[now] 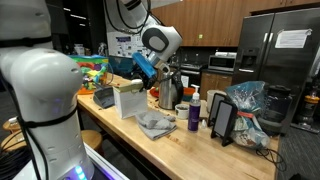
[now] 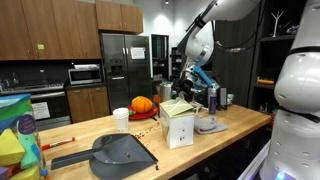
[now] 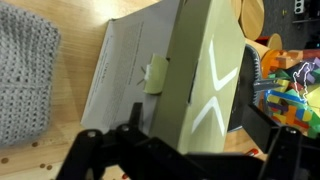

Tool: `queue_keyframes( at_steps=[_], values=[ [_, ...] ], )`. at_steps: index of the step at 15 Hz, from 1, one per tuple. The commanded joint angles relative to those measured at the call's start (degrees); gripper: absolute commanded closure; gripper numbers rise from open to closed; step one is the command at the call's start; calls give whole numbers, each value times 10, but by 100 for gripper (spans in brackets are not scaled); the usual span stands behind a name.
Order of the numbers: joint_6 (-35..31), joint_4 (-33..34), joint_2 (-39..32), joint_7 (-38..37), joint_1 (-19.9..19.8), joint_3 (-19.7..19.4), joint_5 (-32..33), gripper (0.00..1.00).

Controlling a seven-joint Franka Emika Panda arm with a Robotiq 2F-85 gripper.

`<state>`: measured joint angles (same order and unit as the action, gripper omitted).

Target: Lift open the lid of the white box

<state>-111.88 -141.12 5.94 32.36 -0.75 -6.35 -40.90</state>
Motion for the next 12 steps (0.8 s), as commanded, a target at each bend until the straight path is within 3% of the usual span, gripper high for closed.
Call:
queue_keyframes(
  at_steps=[1,12],
  values=[
    [18,10,-2,14,-10,0,-14,0],
    [32,11,12,16,-13,1,-13,0]
  ],
)
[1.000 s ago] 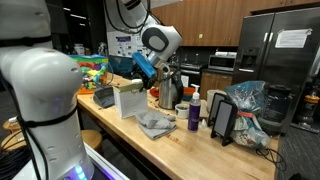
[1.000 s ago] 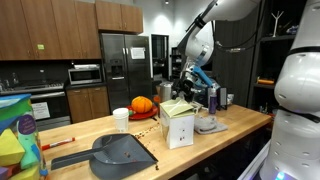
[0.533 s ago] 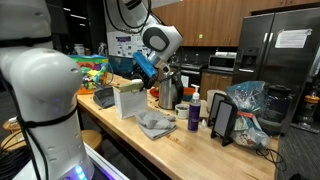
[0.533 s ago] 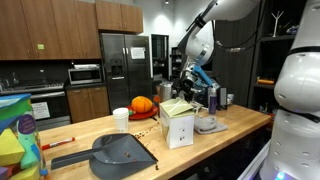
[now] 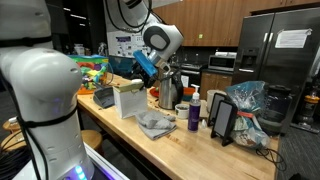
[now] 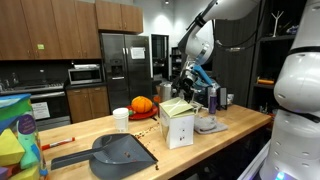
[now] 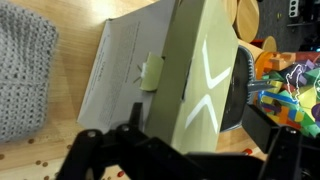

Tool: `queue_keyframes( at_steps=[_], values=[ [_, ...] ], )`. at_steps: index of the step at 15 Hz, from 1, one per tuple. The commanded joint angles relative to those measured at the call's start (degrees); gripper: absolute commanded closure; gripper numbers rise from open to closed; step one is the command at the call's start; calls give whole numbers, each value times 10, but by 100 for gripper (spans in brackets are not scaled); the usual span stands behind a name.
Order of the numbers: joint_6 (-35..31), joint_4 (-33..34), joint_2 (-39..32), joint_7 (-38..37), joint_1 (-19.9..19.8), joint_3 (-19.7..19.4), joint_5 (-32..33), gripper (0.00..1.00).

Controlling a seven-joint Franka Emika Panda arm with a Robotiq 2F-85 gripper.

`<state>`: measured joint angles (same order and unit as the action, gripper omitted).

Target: Lift open the lid of the white box

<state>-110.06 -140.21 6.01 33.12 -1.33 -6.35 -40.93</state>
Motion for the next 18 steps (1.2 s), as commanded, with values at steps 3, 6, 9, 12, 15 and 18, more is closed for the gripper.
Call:
queue_keyframes(
  at_steps=[3,6,9,12,15,18],
  values=[
    [18,1,15,7,-7,1,-12,0],
    [26,2,19,5,-8,0,-10,0],
    [32,-3,32,1,-7,1,-8,0],
    [38,-7,47,-1,-6,3,-5,0],
    [43,-10,63,-1,-4,4,-5,0],
    [44,-15,78,-2,-2,6,-4,0]
  ],
)
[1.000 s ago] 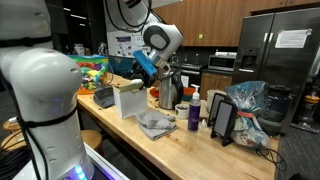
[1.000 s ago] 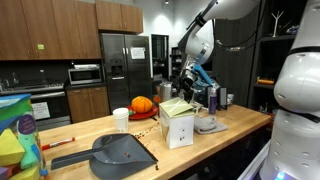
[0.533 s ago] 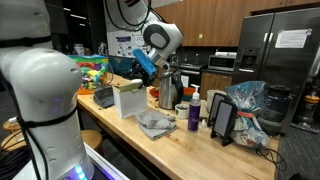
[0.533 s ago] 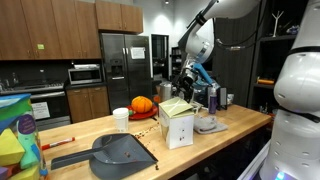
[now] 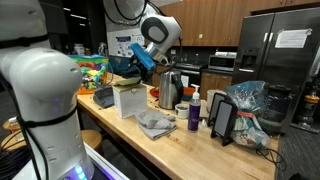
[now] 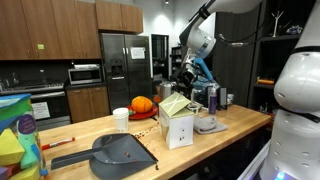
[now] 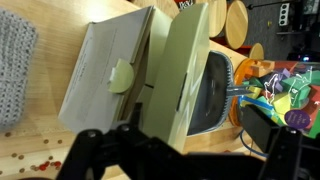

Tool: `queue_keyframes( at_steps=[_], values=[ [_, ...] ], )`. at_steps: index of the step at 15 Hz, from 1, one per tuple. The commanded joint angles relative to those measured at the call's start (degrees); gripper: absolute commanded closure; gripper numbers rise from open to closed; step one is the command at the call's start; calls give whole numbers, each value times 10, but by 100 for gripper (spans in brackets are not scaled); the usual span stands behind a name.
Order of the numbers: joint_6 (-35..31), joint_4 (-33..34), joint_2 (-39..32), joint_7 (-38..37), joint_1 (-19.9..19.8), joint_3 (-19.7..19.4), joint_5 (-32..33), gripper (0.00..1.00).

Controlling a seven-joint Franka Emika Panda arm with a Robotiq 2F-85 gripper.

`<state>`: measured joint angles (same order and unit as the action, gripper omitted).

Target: Lift open the lid of the white box

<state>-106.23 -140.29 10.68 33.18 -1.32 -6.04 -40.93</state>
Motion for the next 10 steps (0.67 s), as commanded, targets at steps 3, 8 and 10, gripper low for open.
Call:
queue_keyframes(
  at_steps=[3,8,10],
  values=[
    [8,-17,45,-4,2,7,-4,0],
    [10,-23,70,-7,15,19,-4,0],
    [7,-27,80,-12,22,26,-5,0]
  ],
)
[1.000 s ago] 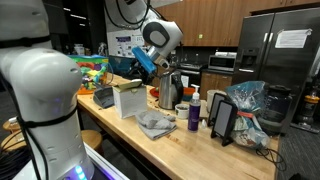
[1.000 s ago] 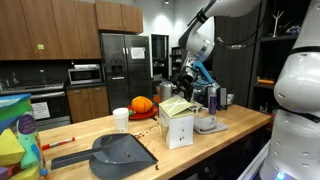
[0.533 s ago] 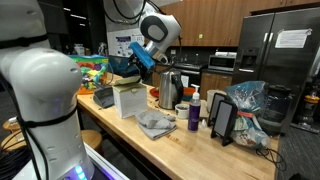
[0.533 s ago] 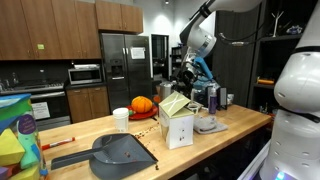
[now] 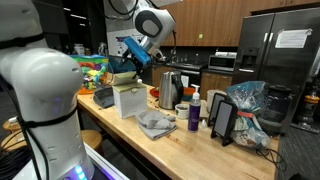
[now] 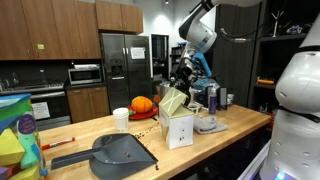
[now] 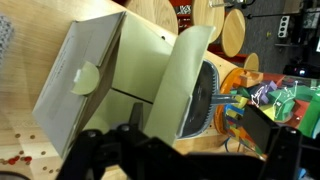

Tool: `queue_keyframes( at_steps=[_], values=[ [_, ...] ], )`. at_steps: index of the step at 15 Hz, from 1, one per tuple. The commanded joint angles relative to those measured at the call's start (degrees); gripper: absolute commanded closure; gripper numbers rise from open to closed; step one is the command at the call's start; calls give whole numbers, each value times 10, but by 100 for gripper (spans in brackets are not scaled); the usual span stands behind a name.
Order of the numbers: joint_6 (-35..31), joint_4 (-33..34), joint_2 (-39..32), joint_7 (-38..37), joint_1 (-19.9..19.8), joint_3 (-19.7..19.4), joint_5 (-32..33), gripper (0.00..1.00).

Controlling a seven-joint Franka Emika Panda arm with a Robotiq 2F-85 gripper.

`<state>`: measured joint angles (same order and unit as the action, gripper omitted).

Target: Lift open the lid of the white box

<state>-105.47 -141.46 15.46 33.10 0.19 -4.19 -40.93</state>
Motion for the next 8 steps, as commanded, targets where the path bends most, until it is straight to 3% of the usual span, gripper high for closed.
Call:
queue_keyframes(
  at_steps=[1,8],
  values=[
    [-2,-17,37,-12,10,10,-4,0],
    [-12,-30,72,-26,29,31,-4,0]
  ],
)
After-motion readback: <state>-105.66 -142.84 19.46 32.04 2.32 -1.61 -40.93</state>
